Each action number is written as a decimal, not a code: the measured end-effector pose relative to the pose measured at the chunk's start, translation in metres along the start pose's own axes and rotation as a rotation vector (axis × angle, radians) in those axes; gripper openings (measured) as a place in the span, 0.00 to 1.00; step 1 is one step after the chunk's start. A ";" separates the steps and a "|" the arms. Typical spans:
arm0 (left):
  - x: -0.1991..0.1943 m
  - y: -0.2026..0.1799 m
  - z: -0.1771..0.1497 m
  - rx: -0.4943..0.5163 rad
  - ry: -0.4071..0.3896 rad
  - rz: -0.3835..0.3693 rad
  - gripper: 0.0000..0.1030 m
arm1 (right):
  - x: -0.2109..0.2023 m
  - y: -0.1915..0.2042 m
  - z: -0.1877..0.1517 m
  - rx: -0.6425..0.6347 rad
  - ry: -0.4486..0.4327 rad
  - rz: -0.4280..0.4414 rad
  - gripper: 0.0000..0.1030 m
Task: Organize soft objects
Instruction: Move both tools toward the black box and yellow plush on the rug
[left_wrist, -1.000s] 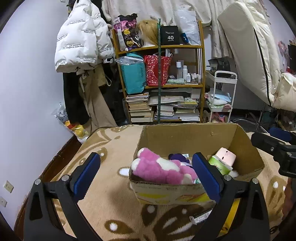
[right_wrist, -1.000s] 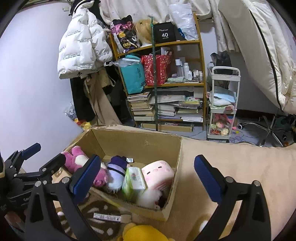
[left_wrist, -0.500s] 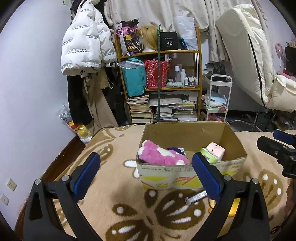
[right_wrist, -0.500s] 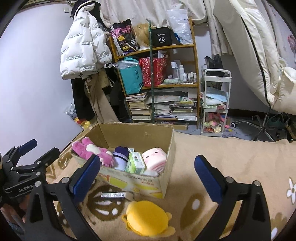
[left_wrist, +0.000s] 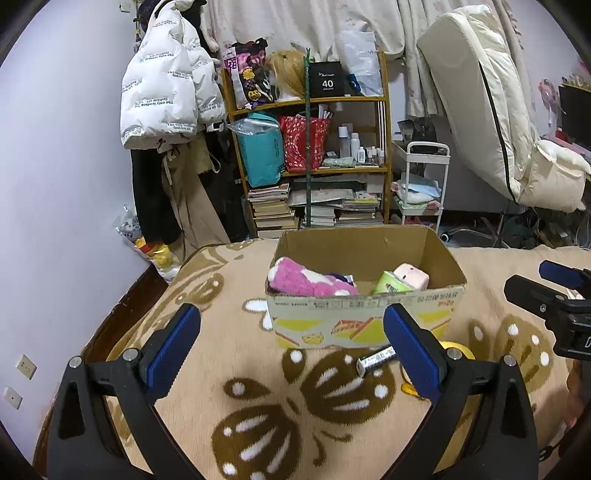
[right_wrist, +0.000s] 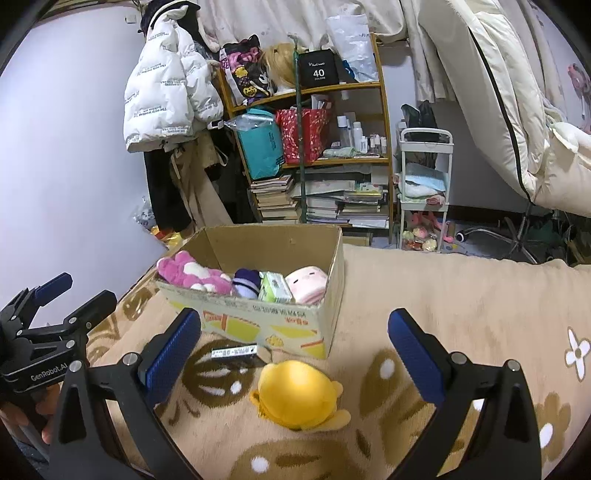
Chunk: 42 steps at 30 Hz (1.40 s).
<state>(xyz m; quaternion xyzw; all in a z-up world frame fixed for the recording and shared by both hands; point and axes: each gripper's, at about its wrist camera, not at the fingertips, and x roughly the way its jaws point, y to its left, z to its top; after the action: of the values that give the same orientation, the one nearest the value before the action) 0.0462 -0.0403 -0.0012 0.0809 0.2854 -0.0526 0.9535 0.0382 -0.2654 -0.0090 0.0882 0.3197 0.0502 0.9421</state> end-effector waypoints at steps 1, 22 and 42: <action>-0.001 0.000 -0.001 -0.002 0.003 -0.001 0.96 | -0.001 0.000 -0.001 0.000 0.004 0.002 1.00; 0.043 -0.013 -0.011 -0.088 0.101 -0.025 0.96 | 0.050 0.019 -0.029 -0.115 0.165 -0.050 1.00; 0.115 -0.043 -0.016 -0.084 0.279 -0.213 0.95 | 0.102 -0.004 -0.042 -0.051 0.331 -0.091 1.00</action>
<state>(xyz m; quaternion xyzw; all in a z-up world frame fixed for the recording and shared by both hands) 0.1273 -0.0854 -0.0835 0.0168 0.4238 -0.1297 0.8963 0.0934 -0.2482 -0.1025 0.0403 0.4727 0.0293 0.8798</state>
